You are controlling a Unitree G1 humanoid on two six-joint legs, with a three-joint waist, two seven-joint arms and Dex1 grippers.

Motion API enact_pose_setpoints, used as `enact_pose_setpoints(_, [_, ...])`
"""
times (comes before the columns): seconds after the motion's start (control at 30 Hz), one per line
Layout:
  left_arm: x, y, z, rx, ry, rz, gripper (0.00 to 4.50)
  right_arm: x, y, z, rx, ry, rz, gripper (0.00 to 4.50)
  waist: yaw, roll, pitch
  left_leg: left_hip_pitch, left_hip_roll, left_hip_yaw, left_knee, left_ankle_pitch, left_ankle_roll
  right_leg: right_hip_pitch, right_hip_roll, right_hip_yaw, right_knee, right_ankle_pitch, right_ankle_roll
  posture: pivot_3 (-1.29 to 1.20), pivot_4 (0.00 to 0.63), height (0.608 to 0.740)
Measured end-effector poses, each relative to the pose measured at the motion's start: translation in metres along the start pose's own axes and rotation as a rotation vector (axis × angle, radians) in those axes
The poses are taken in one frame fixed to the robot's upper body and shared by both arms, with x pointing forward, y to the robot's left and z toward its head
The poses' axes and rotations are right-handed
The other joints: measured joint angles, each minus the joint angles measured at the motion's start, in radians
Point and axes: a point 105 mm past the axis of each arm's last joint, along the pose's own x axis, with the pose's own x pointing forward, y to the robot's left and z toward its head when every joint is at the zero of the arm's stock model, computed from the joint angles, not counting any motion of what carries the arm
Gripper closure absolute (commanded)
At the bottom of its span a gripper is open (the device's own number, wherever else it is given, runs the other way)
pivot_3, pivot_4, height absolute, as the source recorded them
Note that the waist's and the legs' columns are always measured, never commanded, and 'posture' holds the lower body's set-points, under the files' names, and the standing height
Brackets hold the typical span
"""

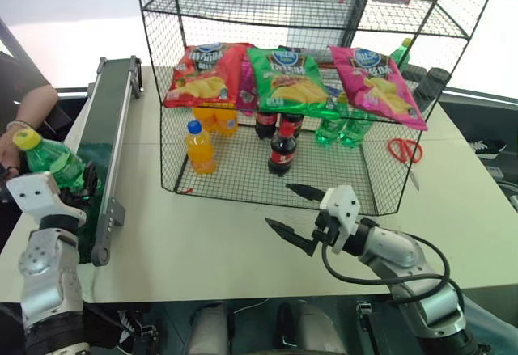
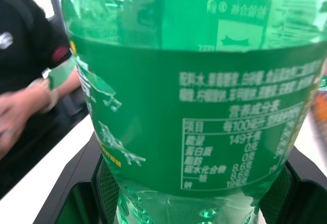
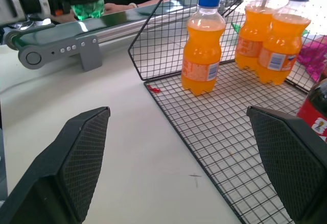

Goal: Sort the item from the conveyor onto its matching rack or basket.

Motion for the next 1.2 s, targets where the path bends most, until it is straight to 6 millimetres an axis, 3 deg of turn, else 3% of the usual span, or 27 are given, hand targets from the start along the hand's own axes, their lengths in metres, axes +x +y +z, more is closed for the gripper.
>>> enact_pose_setpoints(0.17, [0.001, -0.061, 0.013, -0.005, 0.027, -0.348, 1.65, 0.003, -0.002, 0.009, 0.015, -0.028, 0.032, 0.0, 0.0, 0.003, 0.002, 0.0, 0.0, 0.0, -0.001, 0.0, 0.0, 0.0, 0.0, 0.0, 0.0, 0.0, 0.0, 0.0, 0.15, 0.735])
enact_pose_setpoints(0.3, [-0.011, -0.12, 0.003, -0.013, 0.106, -0.653, 1.65, 0.007, -0.005, 0.017, 0.025, -0.043, 0.05, 0.0, -0.001, 0.005, 0.003, 0.001, 0.0, 0.001, -0.002, 0.0, 0.0, 0.0, 0.001, 0.001, 0.0, 0.0, 0.0, 0.0, 0.15, 0.735])
enact_pose_setpoints(0.43, [-0.017, -0.16, -0.007, -0.049, 0.136, -0.828, 1.65, 0.009, -0.009, 0.022, 0.022, -0.049, 0.043, 0.0, 0.001, 0.005, 0.003, 0.002, 0.0, 0.0, -0.006, 0.0, 0.0, -0.001, 0.003, 0.0, 0.0, 0.0, 0.0, 0.0, 0.15, 0.735])
enact_pose_setpoints(0.6, [-0.022, -0.228, -0.013, -0.032, 0.098, -1.125, 1.65, 0.016, -0.005, 0.026, 0.032, -0.064, 0.053, 0.0, 0.003, 0.006, 0.004, 0.001, -0.002, 0.0, -0.006, 0.0, 0.0, 0.0, 0.005, 0.0, -0.001, 0.0, 0.0, 0.0, 0.15, 0.735])
enact_pose_setpoints(0.67, [-0.025, -0.243, -0.013, -0.029, 0.08, -1.204, 1.65, 0.018, -0.004, 0.026, 0.04, -0.064, 0.052, 0.0, -0.002, 0.006, 0.004, 0.002, -0.002, 0.001, -0.006, 0.0, 0.0, -0.001, 0.005, 0.0, -0.001, 0.0, 0.0, 0.0, 0.15, 0.735])
enact_pose_setpoints(0.87, [-0.024, -0.259, -0.013, 0.0, 0.045, -1.312, 1.65, 0.017, -0.004, 0.025, 0.047, -0.053, 0.038, 0.0, 0.0, 0.006, 0.004, 0.002, -0.001, 0.0, -0.007, 0.0, 0.0, -0.001, 0.008, 0.0, 0.0, 0.0, 0.0, 0.0, 0.15, 0.735])
enact_pose_setpoints(1.2, [-0.024, -0.267, -0.013, 0.033, 0.021, -1.374, 1.65, 0.016, -0.001, 0.025, 0.067, -0.059, 0.041, 0.0, 0.0, 0.006, 0.004, 0.002, -0.001, 0.0, -0.006, 0.0, 0.0, 0.0, 0.007, 0.0, 0.0, 0.0, 0.0, 0.0, 0.15, 0.735])
